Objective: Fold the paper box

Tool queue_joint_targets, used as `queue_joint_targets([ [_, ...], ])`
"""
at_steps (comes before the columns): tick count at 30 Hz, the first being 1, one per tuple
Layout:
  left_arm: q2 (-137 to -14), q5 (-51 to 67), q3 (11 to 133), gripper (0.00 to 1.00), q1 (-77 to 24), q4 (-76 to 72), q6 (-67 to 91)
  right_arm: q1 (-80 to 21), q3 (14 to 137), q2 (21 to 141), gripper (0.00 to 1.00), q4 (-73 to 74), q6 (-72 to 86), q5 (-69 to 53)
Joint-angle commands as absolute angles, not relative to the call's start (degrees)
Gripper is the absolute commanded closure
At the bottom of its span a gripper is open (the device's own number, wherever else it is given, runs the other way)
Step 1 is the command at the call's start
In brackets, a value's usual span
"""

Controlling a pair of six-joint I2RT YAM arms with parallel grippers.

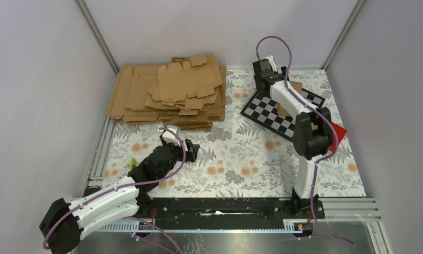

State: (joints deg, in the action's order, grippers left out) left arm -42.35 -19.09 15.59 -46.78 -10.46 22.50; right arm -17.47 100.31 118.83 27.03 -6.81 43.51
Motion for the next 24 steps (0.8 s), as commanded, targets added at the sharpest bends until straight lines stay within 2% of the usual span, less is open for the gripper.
queue_joint_targets([
  [1, -42.23, -20.08, 15.21, 0.19, -46.58, -14.44, 21.89, -18.11, 89.5, 103.81, 0.0, 21.96, 1.43, 33.31],
  [2, -42.31, -20.08, 15.13, 0.17, -46.58, -14.49, 21.89, -18.12, 86.05, 100.49, 0.0, 20.58, 2.85, 30.29],
  [4, -42.63, -19.93, 15.25, 0.02, -46.58, -14.63, 21.88, -18.13, 76.32, 93.07, 0.0, 13.35, 4.45, 21.67],
  [6, -43.05, -19.79, 15.37, 0.01, -46.58, -14.76, 21.75, -18.11, 64.0, 85.0, 0.01, 2.75, 6.34, 17.24],
  [10, -43.27, -19.71, 15.52, 0.01, -46.61, -14.51, 21.55, -18.08, 42.0, 71.57, 0.0, -19.73, 9.33, 17.39],
  [14, -43.25, -20.99, 15.81, 0.01, -46.65, -13.97, 21.44, -18.11, 24.14, 58.51, 0.0, -32.63, 9.02, 16.78],
  [17, -43.48, -20.97, 15.66, 0.01, -46.67, -14.34, 21.39, -18.06, 12.11, 51.16, 0.0, -40.1, 7.35, 26.23],
  [20, -43.82, -20.24, 15.41, 0.01, -46.66, -15.05, 21.36, -17.94, 7.19, 50.24, 0.0, -45.78, 5.41, 35.1],
  [24, -44.19, -19.75, 15.13, 0.01, -46.67, -15.81, 21.16, -17.76, 6.99, 60.61, 0.0, -51.33, -0.93, 34.96],
])
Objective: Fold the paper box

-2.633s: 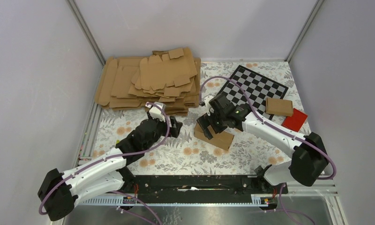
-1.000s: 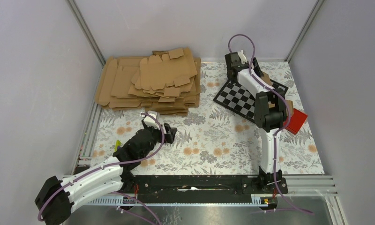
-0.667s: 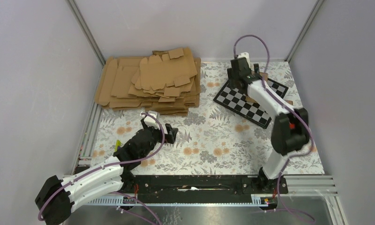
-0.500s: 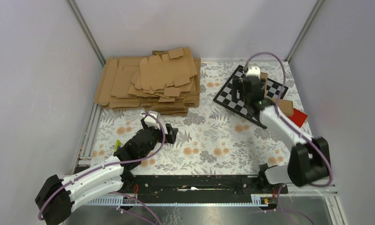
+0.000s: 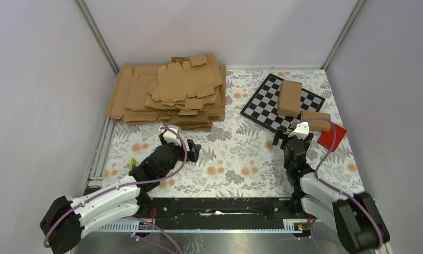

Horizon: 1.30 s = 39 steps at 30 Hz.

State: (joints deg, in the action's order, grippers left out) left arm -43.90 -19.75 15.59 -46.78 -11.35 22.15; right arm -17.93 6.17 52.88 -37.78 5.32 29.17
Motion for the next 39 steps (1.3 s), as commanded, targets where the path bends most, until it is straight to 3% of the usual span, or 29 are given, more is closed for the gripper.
queue_joint_targets([
  [1, -44.21, -20.03, 15.12, 0.01, -46.67, -15.95, 20.96, -17.63, 6.99, 63.57, 0.0, -53.11, -0.77, 35.68],
  [4, -43.96, -23.29, 14.48, 0.01, -46.55, -18.8, 19.21, -17.06, 4.31, 70.97, 0.01, -68.65, -2.36, 31.84],
  [8, -45.54, -29.45, 13.77, 0.01, -45.55, -26.06, 13.68, -14.52, 9.01, 78.55, 0.01, -70.39, -5.58, 28.73],
  [13, -49.85, -37.0, 16.9, 0.01, -38.3, -26.28, 10.55, -8.06, 8.66, 89.91, 0.01, -82.6, -1.4, 24.08],
  [16, -50.21, -36.39, 13.42, 0.01, -33.56, -33.7, 9.51, -7.48, 12.38, 88.23, 0.01, -71.75, -0.74, 22.87],
  [25, -56.89, -31.85, 13.08, 0.01, -22.52, -42.32, 4.52, -7.38, 11.59, 89.29, 0.01, -75.7, -1.61, 22.29],
  [31, -70.71, -30.96, 6.09, 0.01, -17.64, -67.01, 1.88, -7.38, 11.58, 89.32, 0.01, -75.66, -1.42, 22.32],
  [39, -76.03, -16.68, 12.95, 0.05, -12.98, -59.66, -0.25, -7.38, 11.6, 89.26, 0.01, -75.68, -1.41, 22.3],
])
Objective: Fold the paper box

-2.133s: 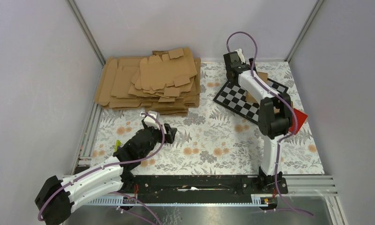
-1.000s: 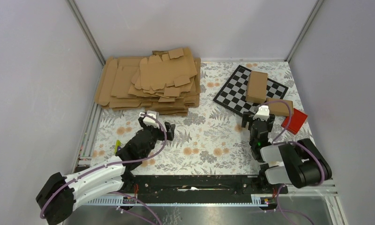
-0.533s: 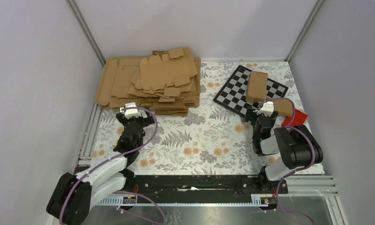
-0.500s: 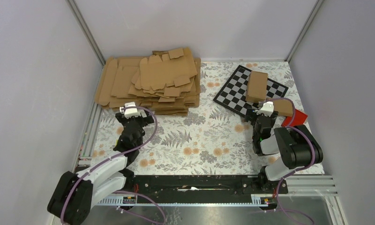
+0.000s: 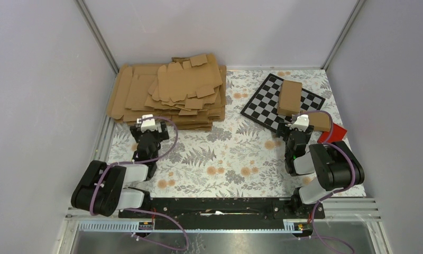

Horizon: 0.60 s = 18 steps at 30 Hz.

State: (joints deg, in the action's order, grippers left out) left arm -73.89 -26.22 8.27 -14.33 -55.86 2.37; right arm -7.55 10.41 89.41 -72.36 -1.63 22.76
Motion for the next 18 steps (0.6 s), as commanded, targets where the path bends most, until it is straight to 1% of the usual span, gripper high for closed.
queue_joint_targets([
  [1, -76.9, -16.17, 14.01, 0.05, -12.86, -58.34, -1.06, -7.38, 11.6, 89.31, 0.01, -75.7, -1.41, 22.31],
  [4, -78.8, -15.83, 16.65, 0.05, -12.62, -55.51, -1.43, -7.39, 11.57, 89.34, 0.01, -75.7, -1.41, 22.33],
  [7, -79.76, -14.68, 17.35, 0.07, -12.4, -55.16, -2.46, -7.38, 11.58, 89.34, 0.01, -75.76, -1.41, 22.3],
  [8, -79.97, -14.04, 16.72, 0.08, -12.39, -56.9, -3.3, -7.4, 11.6, 89.31, 0.01, -75.73, -1.41, 22.3],
  [9, -81.02, -13.86, 14.34, 0.07, -12.39, -62.87, -4.31, -7.39, 11.56, 89.3, 0.01, -75.7, -1.41, 22.27],
  [10, -83.06, -16.6, 12.53, 0.03, -12.32, -68.87, -3.87, -7.39, 11.6, 89.3, 0.01, -75.75, -1.41, 22.29],
  [11, -83.29, -19.91, 11.98, 0.01, -11.89, -70.07, -1.7, -7.38, 11.56, 89.32, 0.01, -75.74, -1.41, 22.32],
  [13, -84.02, -19.59, 11.66, 0.01, -10.85, -71.48, -0.7, -7.38, 11.6, 89.3, 0.01, -75.76, -1.41, 22.3],
  [18, -85.15, -17.26, 16.0, 0.01, -8.38, -64.94, 1.54, -7.39, 11.6, 89.3, 0.01, -75.68, -1.41, 22.3],
])
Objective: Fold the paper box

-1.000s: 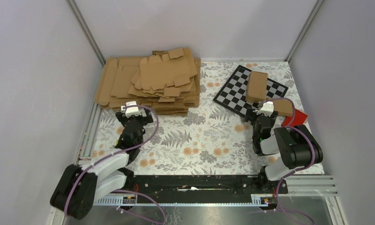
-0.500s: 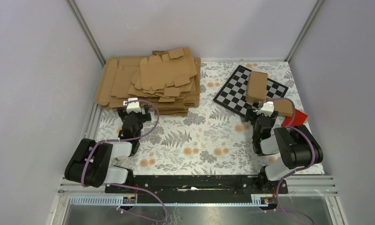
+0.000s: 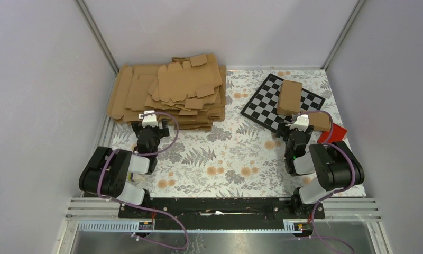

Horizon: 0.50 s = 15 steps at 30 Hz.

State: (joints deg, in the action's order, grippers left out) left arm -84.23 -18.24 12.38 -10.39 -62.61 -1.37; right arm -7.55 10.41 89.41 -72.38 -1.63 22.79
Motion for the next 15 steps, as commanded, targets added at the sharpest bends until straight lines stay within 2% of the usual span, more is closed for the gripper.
queue_joint_targets([
  [1, -85.43, -15.55, 17.6, 0.01, -6.81, -60.82, 3.74, -7.38, 11.6, 89.32, 0.01, -75.75, -1.41, 22.32],
  [4, -85.4, -12.5, 16.96, 0.01, -4.47, -61.74, 4.86, -7.38, 11.58, 89.32, 0.01, -75.76, -1.41, 22.32],
  [6, -87.63, -13.64, 12.96, 0.01, -4.53, -72.14, 4.22, -7.38, 11.58, 89.35, 0.01, -75.74, -1.41, 22.33],
  [15, -86.83, -16.8, 13.18, 0.01, -4.83, -69.78, 5.83, -7.38, 11.56, 89.33, 0.01, -75.72, -1.41, 22.33],
])
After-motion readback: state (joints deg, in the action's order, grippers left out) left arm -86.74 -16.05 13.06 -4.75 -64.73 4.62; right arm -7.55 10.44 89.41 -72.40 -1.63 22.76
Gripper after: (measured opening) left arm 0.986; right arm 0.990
